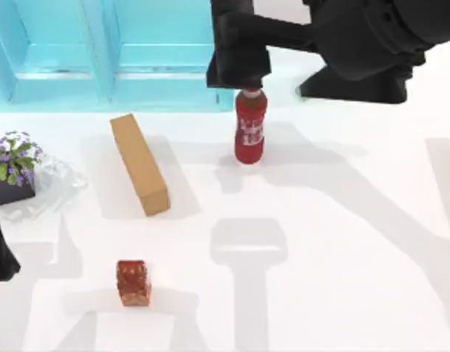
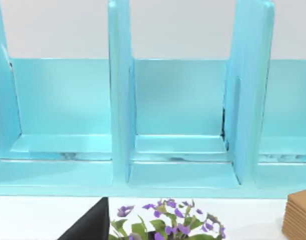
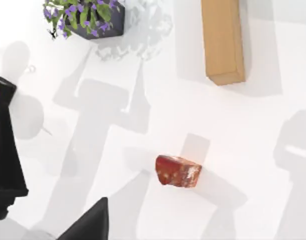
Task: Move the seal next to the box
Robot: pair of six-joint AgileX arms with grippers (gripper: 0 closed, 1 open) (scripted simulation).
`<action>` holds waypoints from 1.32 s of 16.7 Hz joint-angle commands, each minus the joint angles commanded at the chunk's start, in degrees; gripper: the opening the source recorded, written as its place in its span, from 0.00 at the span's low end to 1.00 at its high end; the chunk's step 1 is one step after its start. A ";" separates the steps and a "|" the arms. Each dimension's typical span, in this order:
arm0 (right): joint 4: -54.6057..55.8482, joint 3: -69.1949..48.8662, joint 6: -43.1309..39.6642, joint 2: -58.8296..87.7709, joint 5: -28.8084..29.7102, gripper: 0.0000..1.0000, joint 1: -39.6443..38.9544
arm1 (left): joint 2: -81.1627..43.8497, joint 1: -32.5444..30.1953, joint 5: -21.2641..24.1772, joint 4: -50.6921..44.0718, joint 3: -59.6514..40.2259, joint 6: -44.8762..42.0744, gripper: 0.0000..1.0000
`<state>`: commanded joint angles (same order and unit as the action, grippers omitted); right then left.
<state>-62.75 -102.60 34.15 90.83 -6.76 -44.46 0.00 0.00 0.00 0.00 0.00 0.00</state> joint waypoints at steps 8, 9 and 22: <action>-27.23 -40.88 17.25 41.95 3.44 1.00 -13.41 | 0.00 0.00 0.00 0.00 0.00 0.00 1.00; -29.55 -44.84 19.06 45.95 4.26 1.00 -14.43 | 0.00 0.00 0.00 0.00 0.00 0.00 1.00; -40.40 -71.96 30.03 68.08 12.51 1.00 -18.39 | 0.00 0.00 0.00 0.00 0.00 0.00 1.00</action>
<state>-103.15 -174.56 64.18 158.91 5.75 -62.85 0.00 0.00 0.00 0.00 0.00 0.00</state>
